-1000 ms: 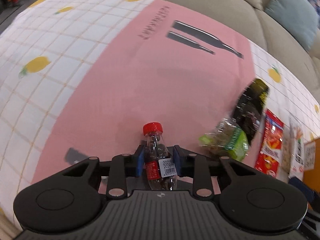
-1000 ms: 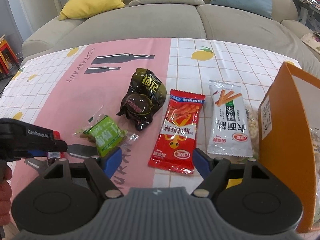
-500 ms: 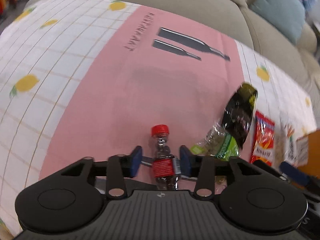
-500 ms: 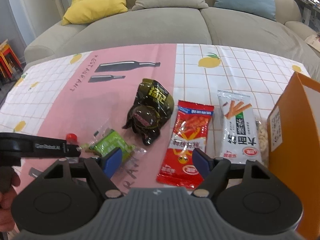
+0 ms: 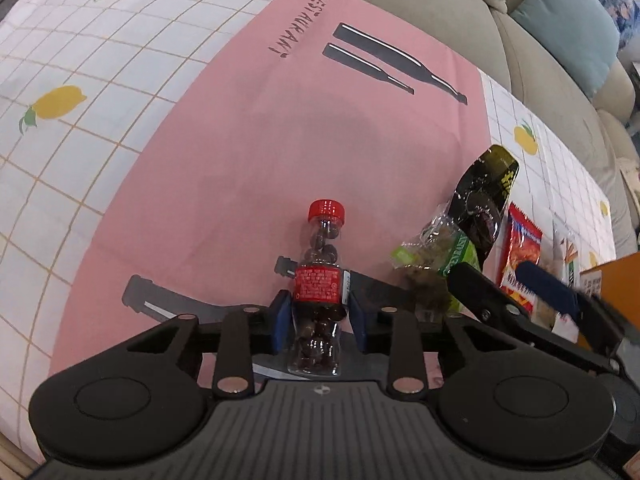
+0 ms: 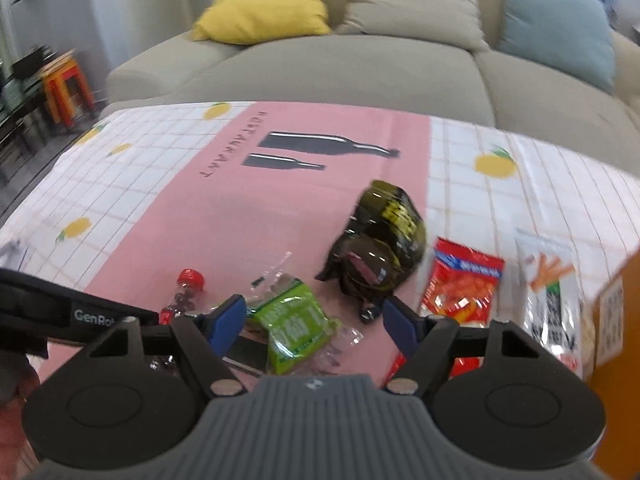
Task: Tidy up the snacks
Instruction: 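Grasp the cola-shaped candy bottle with the left tool while the right grasps the green snack bag, then carry the candy bottle and green bag over the box with both tools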
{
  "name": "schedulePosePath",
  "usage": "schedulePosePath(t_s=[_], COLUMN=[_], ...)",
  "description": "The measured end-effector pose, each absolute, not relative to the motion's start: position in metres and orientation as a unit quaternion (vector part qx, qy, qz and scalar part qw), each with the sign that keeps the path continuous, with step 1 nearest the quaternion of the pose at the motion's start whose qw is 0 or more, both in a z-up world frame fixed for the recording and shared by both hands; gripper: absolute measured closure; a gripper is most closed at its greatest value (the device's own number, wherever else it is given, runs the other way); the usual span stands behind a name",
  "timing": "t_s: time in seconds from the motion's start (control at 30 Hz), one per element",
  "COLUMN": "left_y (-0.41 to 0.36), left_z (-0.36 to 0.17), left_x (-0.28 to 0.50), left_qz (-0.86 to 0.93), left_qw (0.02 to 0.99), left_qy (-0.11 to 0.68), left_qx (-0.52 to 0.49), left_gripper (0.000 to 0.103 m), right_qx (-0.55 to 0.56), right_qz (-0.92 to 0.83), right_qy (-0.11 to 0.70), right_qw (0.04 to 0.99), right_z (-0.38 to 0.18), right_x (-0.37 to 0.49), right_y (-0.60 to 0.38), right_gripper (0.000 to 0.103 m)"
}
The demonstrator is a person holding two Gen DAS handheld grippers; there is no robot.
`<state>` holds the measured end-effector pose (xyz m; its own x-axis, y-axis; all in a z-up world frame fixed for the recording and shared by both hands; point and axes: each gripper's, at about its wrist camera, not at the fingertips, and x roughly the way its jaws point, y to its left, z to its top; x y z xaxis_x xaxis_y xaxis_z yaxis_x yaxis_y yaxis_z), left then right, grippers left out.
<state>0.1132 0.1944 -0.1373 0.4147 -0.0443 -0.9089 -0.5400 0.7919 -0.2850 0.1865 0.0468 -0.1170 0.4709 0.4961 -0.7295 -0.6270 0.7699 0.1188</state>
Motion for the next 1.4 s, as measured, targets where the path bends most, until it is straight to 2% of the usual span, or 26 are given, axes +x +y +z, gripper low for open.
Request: schedulePosePath(t_s=[0.23,0.37,0.4,0.43,0.57,1.07,1.4], left_y=[0.195,0.192,0.190,0.188,0.182,0.127,0.099], left_z=[-0.137,-0.137,-0.137,-0.138,-0.138,-0.139,-0.120], left_x=[0.113,0.113,0.114,0.115,0.115,0.101,0.084], left_qz=[0.148,0.149,0.150,0.150,0.154,0.118,0.094], left_qw=[0.799,0.802,0.803,0.805,0.810,0.830,0.835], left_qy=[0.525,0.524,0.524,0.525,0.525,0.527,0.518], left_qx=[-0.255,-0.245,-0.240,-0.233,-0.212,-0.140,-0.158], left_gripper=[0.069,0.068,0.068,0.068,0.069,0.069,0.070], right_qx=[-0.132,-0.136,-0.139,-0.145,-0.138,-0.080,-0.065], right_qz=[0.389,0.400,0.398,0.395,0.383,0.280,0.258], right_qy=[0.363,0.376,0.383,0.392,0.399,0.460,0.456], right_qw=[0.836,0.825,0.822,0.818,0.822,0.839,0.849], right_z=[-0.125,-0.135,-0.139,-0.143,-0.146,-0.142,-0.127], right_x=[0.186,0.191,0.192,0.193,0.184,0.141,0.124], right_y=[0.055,0.058,0.059,0.060,0.054,-0.011,-0.046], right_gripper=[0.037,0.041,0.044,0.052,0.057,0.059,0.061])
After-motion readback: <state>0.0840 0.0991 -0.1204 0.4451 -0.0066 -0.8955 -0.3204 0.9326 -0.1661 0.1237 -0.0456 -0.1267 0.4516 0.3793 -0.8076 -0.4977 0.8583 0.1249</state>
